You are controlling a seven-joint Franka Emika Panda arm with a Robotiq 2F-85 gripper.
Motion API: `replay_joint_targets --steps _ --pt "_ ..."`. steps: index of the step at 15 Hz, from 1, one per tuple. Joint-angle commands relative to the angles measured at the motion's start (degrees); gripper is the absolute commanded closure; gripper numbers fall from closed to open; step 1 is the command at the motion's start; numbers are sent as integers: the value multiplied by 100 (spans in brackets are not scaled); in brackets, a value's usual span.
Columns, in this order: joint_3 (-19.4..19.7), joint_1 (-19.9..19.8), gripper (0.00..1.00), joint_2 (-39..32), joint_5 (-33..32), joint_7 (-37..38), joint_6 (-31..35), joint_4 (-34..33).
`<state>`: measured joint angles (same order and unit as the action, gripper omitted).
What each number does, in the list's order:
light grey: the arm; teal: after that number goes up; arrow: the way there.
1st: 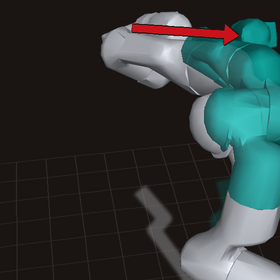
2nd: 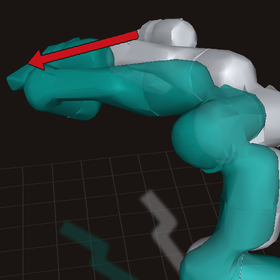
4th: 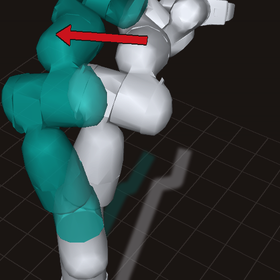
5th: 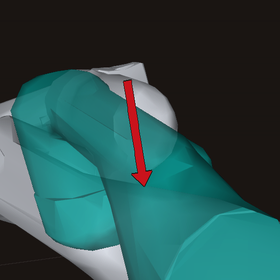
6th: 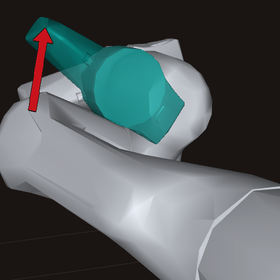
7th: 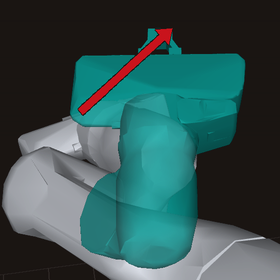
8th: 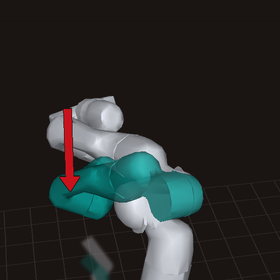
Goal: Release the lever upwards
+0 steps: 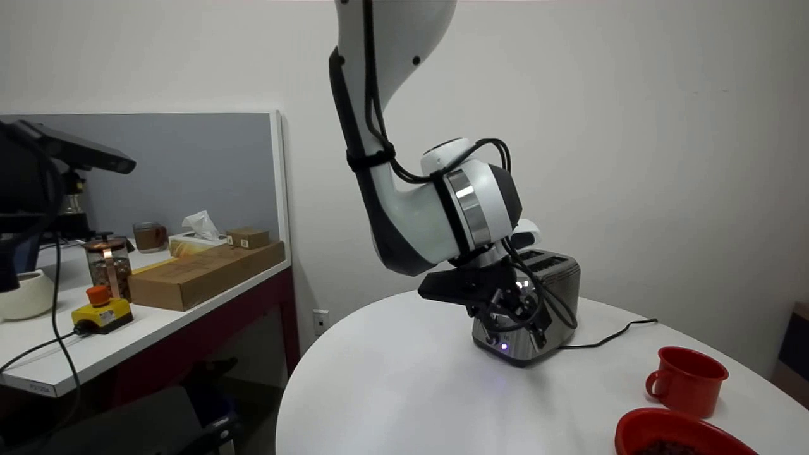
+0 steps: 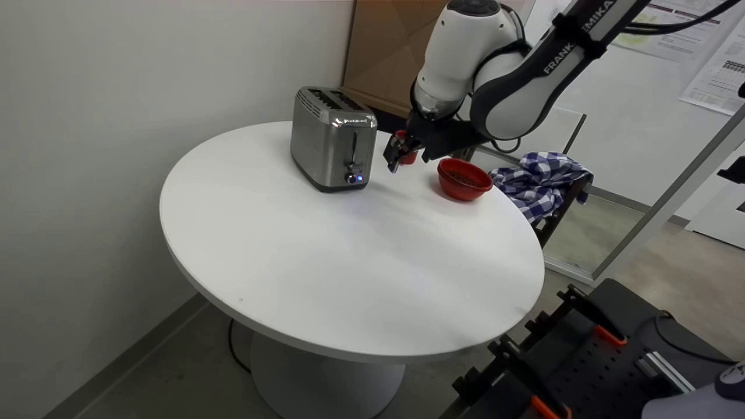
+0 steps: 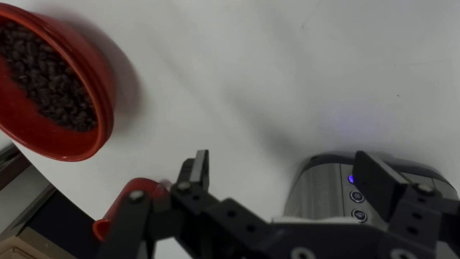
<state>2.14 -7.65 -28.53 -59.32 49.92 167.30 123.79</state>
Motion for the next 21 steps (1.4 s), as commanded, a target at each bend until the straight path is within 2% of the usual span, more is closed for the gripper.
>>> replay_joint_targets --steps 1,7,13,21 --pt "73 135 0 -600 -107 126 82 -590" --pt "88 256 0 -1216 -114 105 96 -1181" --pt "336 514 0 -1595 -282 262 179 -1593" --pt "1132 1129 0 -1836 -1161 1375 874 -1936"
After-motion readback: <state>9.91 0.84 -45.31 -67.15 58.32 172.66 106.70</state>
